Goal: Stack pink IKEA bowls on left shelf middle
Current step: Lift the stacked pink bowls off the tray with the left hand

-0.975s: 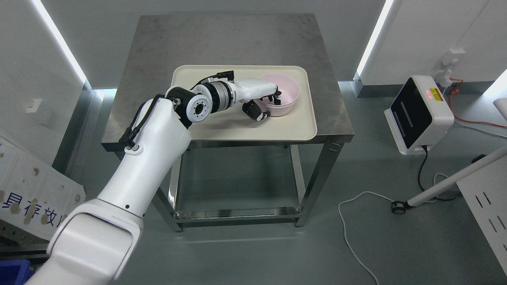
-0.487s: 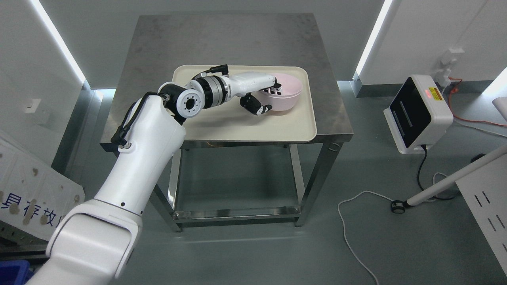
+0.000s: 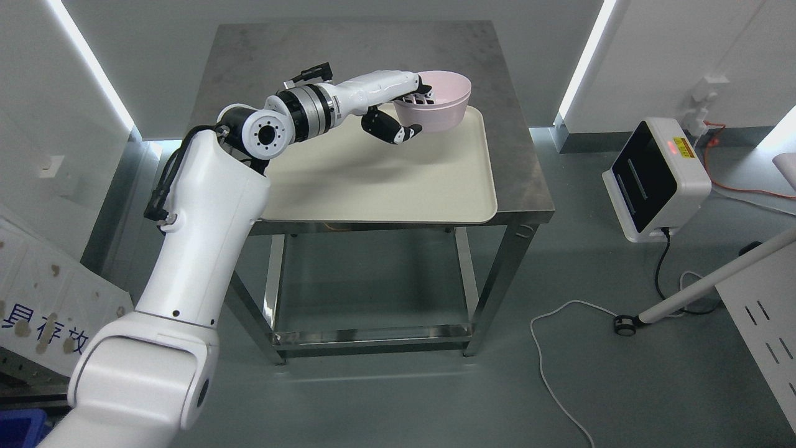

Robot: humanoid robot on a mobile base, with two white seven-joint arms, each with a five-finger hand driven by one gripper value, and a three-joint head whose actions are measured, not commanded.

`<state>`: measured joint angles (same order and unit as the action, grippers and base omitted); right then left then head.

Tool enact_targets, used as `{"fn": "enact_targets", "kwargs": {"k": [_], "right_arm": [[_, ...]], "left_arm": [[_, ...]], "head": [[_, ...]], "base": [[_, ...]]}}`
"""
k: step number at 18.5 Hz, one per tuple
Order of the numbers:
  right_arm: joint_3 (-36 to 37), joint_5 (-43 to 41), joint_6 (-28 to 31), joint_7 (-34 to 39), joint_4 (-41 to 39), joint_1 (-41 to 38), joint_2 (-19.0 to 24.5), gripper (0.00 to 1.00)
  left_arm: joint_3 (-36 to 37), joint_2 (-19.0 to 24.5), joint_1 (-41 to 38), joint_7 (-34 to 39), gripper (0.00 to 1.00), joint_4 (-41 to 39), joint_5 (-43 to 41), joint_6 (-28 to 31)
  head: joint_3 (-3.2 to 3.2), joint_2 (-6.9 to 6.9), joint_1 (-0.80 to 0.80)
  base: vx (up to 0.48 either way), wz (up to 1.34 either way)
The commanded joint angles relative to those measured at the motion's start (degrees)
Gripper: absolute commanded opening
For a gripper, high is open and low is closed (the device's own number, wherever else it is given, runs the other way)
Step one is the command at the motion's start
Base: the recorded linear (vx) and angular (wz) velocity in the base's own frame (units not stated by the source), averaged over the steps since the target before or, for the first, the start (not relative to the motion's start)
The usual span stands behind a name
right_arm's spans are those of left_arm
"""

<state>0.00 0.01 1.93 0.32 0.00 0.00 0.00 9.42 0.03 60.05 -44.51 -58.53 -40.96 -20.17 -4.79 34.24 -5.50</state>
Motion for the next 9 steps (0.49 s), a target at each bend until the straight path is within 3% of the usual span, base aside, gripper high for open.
{"fn": "enact_targets", "kwargs": {"k": [1, 4, 9], "right_arm": [[0.7, 0.0, 0.1, 0.0, -1.9, -1.7, -1.0, 1.00], [0.7, 0.0, 0.1, 0.0, -1.9, -1.7, -1.0, 1.00], [0.6, 0.0, 0.1, 0.0, -1.9, -1.7, -1.0, 1.00]], "left_arm": [[-19.8, 1.0, -4.1, -8.2, 0.02, -18.4, 1.1, -4.2], [-29.6, 1.0, -6.5, -12.3, 0.02, -19.9, 1.7, -13.0], [-36.3, 2.6, -16.3, -12.5, 0.02, -22.4, 6.7, -22.1]], "head": [[0.00, 0.00, 0.00], [0.00, 0.00, 0.00], [0.00, 0.00, 0.00]], "base": [[0.000, 0.00], [0.000, 0.00], [0.000, 0.00]]}}
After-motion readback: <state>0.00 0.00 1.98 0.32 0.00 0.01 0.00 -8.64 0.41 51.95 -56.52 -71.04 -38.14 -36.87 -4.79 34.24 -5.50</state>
